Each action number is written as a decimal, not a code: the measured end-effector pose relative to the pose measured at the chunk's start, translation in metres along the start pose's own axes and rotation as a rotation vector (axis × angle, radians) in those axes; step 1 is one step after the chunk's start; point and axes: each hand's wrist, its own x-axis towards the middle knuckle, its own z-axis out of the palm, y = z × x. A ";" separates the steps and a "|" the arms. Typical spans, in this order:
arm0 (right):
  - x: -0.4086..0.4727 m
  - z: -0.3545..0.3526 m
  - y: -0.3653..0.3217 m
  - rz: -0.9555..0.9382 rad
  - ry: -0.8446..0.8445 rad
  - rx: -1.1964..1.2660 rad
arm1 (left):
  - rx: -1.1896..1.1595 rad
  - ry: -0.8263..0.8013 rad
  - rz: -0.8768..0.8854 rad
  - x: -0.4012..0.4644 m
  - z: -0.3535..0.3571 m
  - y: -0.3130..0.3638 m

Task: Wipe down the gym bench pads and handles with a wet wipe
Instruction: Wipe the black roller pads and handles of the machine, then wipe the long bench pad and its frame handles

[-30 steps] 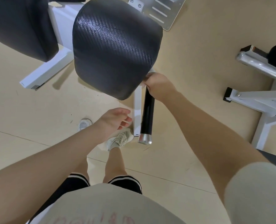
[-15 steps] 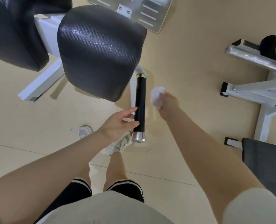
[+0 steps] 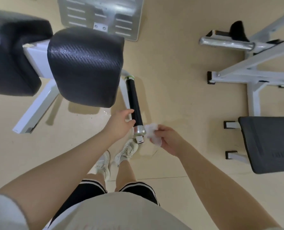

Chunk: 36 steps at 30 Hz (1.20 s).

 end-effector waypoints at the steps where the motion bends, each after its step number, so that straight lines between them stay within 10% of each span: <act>1: -0.011 0.002 -0.005 -0.076 0.036 0.045 | 0.024 -0.007 0.026 -0.004 -0.003 0.006; 12: -0.130 0.009 -0.024 -0.510 0.154 0.048 | -0.166 -0.345 0.146 -0.064 0.013 0.105; 23: -0.241 -0.183 -0.053 -0.655 0.314 0.124 | -0.094 -0.615 0.312 -0.057 0.172 0.249; 36: -0.319 -0.419 -0.156 -0.556 0.604 -0.653 | -0.023 -0.463 0.448 -0.008 0.359 0.405</act>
